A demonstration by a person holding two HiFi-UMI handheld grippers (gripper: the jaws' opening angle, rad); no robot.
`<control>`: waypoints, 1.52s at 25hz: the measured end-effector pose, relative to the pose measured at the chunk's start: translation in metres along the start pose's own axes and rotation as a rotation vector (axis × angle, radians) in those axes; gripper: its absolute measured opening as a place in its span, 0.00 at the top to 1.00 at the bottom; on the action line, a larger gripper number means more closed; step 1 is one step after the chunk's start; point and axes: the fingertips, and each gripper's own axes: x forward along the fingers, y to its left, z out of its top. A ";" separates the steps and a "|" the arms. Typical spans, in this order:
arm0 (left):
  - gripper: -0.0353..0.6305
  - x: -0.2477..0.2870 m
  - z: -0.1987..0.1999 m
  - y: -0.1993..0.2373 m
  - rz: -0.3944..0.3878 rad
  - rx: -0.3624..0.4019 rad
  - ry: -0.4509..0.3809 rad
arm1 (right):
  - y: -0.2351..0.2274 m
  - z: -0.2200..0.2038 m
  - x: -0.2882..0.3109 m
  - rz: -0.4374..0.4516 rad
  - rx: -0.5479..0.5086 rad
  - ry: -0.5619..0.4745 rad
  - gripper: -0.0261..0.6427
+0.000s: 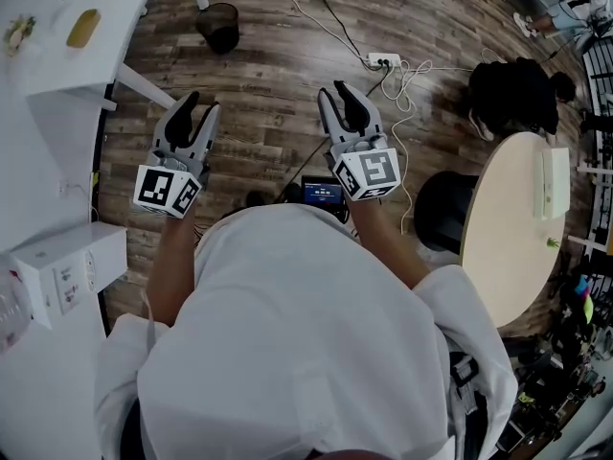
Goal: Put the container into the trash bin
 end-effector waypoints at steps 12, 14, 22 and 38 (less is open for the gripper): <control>0.70 0.029 -0.005 -0.009 0.055 -0.016 0.031 | -0.040 -0.005 -0.003 0.029 0.009 -0.008 0.76; 0.70 0.035 -0.008 -0.013 0.061 -0.005 0.040 | -0.048 -0.010 -0.004 0.041 0.007 -0.002 0.76; 0.70 0.045 -0.030 -0.007 0.090 -0.048 0.073 | -0.069 -0.032 0.013 0.086 0.035 0.037 0.77; 0.70 0.169 -0.005 0.163 0.060 -0.067 0.014 | -0.108 -0.005 0.216 0.098 0.013 0.013 0.77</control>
